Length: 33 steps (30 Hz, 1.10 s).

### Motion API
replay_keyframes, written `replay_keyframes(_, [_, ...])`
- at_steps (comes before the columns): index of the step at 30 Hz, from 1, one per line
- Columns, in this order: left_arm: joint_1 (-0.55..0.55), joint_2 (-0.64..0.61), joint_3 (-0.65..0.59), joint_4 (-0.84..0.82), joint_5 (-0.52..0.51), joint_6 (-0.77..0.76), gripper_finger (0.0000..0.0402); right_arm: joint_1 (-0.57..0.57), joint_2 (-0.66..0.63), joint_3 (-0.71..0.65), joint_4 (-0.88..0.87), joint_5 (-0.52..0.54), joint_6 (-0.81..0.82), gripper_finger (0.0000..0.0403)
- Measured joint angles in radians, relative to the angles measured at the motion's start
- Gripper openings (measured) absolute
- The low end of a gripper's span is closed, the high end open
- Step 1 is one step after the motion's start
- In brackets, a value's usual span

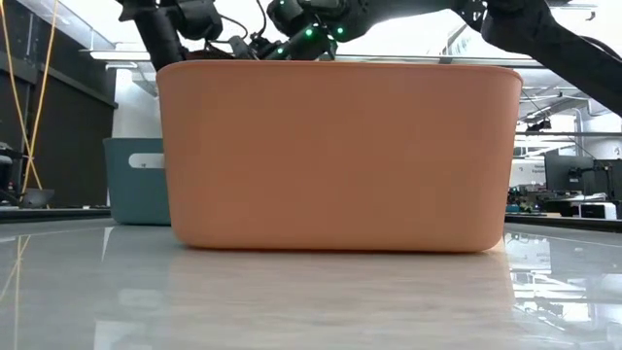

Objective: Sort spices by type
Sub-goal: Put the bottom gold seasoning bottle into the green bin

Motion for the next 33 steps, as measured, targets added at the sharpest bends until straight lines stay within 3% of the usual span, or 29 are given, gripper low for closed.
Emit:
replay_keyframes(12, [-0.003, -0.147, -0.002, 0.066, 0.006, 0.003, 0.0237, -0.003, -0.002, 0.002, 0.013, 0.033, -0.003, 0.0000])
replay_keyframes(21, [-0.004, -0.160, 0.000, 0.178, 0.080, -0.026, 0.0238, -0.006, 0.002, 0.000, -0.010, 0.022, 0.003, 0.0000])
replay_keyframes(33, [-0.002, -0.158, 0.001, 0.198, 0.080, -0.027, 0.0237, -0.021, 0.000, -0.001, -0.034, 0.013, -0.025, 0.0000])
